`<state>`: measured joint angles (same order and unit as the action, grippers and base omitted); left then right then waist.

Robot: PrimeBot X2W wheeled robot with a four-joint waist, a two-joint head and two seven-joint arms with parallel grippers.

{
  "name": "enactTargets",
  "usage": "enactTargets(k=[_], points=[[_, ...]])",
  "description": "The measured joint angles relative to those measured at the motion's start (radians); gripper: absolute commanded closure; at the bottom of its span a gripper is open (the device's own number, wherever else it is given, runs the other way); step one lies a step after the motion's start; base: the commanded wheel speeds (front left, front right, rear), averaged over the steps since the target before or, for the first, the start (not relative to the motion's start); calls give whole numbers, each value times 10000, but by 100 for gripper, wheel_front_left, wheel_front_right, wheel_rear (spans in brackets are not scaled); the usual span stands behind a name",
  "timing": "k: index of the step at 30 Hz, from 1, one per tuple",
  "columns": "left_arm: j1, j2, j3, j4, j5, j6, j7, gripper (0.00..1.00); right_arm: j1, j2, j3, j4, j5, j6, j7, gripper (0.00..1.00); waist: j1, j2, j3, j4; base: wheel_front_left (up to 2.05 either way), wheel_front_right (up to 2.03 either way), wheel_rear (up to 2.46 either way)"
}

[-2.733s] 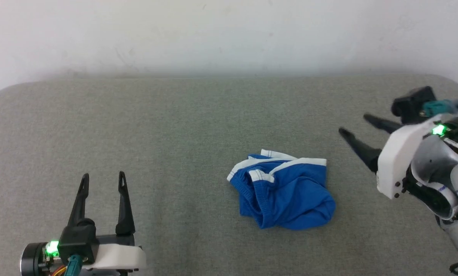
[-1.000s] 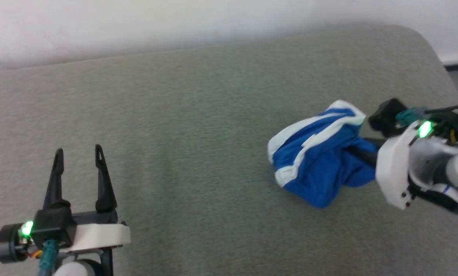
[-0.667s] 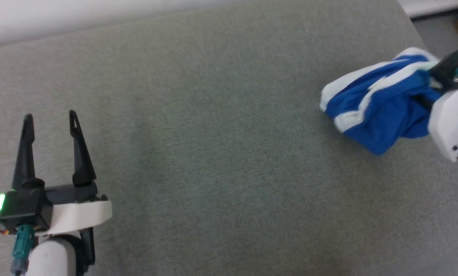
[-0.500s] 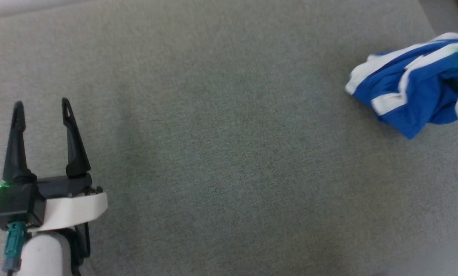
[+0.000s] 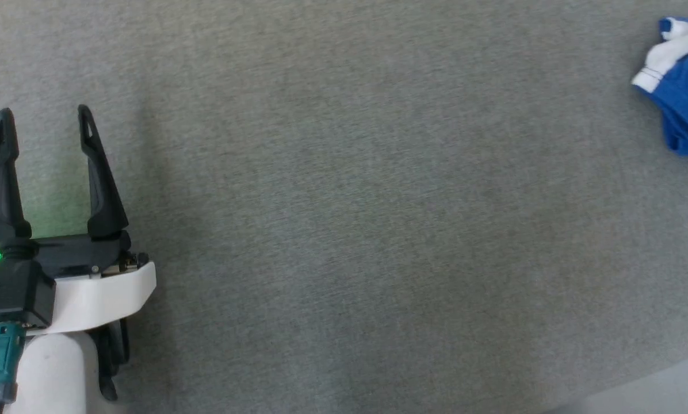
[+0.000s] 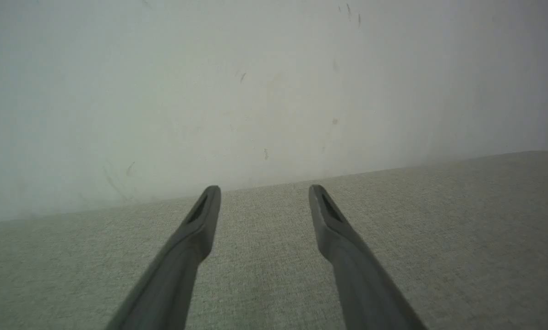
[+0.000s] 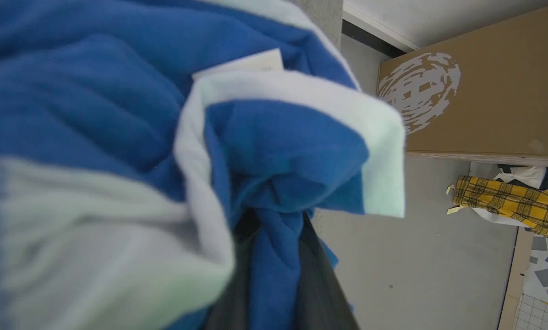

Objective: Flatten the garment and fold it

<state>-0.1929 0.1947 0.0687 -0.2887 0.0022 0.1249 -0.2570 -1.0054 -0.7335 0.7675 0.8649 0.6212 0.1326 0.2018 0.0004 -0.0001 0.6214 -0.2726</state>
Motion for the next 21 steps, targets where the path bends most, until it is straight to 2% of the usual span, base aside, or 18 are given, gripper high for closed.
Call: enactTargets(k=[1,2,3,4,10,14,18,21], points=[[0,0,-12,17,-2,2,0,0,-4,79,58,153,-13,-13,4,100,-1,0,22,47,0,0,0],[-1,-2,-21,44,-4,8,0,0,-24,128,46,311,0,-13,4,78,-2,0,19,86,0,0,0],[-1,-17,-33,88,-10,29,0,0,-49,169,12,454,59,-13,-4,27,-3,0,-15,112,0,0,0],[0,-42,-63,140,-21,38,0,0,-59,207,-27,581,84,-13,-63,0,-3,0,-68,136,0,0,0],[246,-372,-144,518,-100,182,0,0,-37,171,-46,1246,-196,-8,-631,0,-3,0,-749,283,0,0,0],[799,-502,-117,945,-186,207,2,0,-18,-90,-88,1254,-784,4,-1657,0,-6,0,-1525,391,0,0,0],[1228,-669,-61,1325,-290,213,0,0,-14,-98,-1039,1221,-863,2,-3381,0,-6,1,-2335,546,0,0,0],[1599,-748,17,1544,-305,211,0,0,223,192,-1868,991,-1139,2,-4393,0,-7,0,-3104,762,0,0,0]])
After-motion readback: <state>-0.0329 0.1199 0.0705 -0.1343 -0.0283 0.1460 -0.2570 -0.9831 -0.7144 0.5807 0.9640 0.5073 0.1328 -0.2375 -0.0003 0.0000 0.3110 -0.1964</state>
